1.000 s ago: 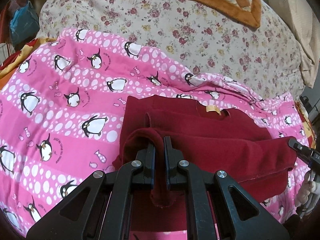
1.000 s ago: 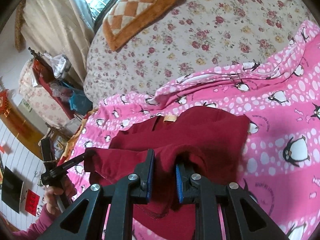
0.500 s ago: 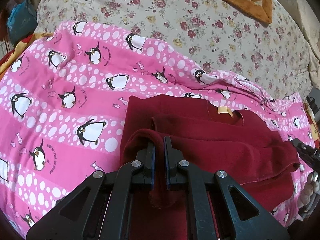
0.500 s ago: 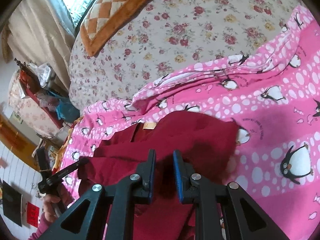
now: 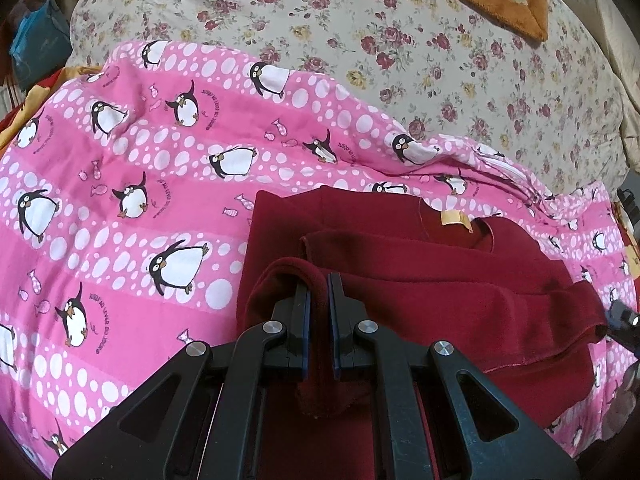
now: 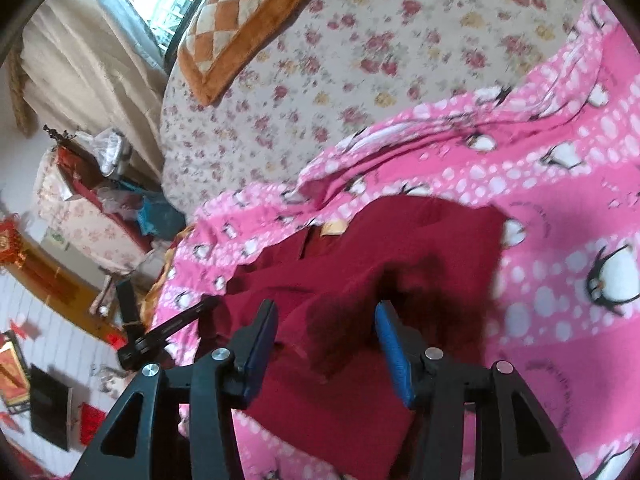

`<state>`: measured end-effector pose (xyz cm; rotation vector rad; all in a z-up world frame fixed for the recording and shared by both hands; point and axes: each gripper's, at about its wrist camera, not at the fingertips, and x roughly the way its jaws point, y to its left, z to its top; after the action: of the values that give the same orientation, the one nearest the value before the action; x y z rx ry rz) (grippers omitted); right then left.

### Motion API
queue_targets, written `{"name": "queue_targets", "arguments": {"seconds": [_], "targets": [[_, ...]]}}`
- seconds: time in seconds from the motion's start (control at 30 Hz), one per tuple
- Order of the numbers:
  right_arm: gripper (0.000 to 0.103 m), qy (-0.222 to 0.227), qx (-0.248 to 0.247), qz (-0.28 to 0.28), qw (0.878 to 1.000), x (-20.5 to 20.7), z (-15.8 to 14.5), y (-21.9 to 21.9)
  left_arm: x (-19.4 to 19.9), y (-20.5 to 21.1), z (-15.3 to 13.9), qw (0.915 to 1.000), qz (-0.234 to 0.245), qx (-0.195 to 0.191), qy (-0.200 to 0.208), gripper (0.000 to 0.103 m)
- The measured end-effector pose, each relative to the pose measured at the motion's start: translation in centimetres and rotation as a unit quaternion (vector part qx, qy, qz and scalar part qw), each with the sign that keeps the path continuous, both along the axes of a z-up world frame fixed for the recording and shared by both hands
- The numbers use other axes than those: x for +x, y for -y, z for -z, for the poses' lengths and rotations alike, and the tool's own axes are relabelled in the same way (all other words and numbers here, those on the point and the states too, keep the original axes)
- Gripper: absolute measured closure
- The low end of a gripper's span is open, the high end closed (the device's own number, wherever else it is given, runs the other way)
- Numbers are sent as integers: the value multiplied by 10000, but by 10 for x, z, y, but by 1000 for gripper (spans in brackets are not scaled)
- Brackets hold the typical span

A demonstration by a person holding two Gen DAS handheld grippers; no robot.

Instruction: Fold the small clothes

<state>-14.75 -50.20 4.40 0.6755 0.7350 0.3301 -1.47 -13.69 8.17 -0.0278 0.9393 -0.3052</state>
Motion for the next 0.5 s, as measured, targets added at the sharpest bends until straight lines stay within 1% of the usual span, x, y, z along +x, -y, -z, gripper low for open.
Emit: {"name": "queue_targets", "arguments": {"seconds": [0.07,0.1,0.13,0.17,0.23,0.33,0.4,0.47,0.5], "targets": [[55,-102,-61,-156,9998,7,3,-9,1,1,-1,10000,12,9,17,97],[60,-118,-82,-253,9996,11,4,-14,3,2,-3,10000,15,5,24,97],[69,-26,-77,-325,9994,15,3,-17,4,2,-4,10000,18,-6,27,97],[71,56,-85,-304,9995,17,1,-18,7,2,-5,10000,19,-40,26,97],[77,185,-54,-115,9997,26,-1,-13,13,3,-9,9999,8,-145,7,97],[82,191,38,158,9997,43,1,-2,22,6,-11,9997,38,-234,-2,97],[83,166,-137,322,9993,53,2,1,29,8,-11,9996,49,-291,-44,97],[84,145,-274,544,9980,62,4,9,40,8,-7,9988,31,-449,-200,96],[84,118,-343,713,9968,68,6,15,46,6,-4,9978,26,-592,-312,95]]}}
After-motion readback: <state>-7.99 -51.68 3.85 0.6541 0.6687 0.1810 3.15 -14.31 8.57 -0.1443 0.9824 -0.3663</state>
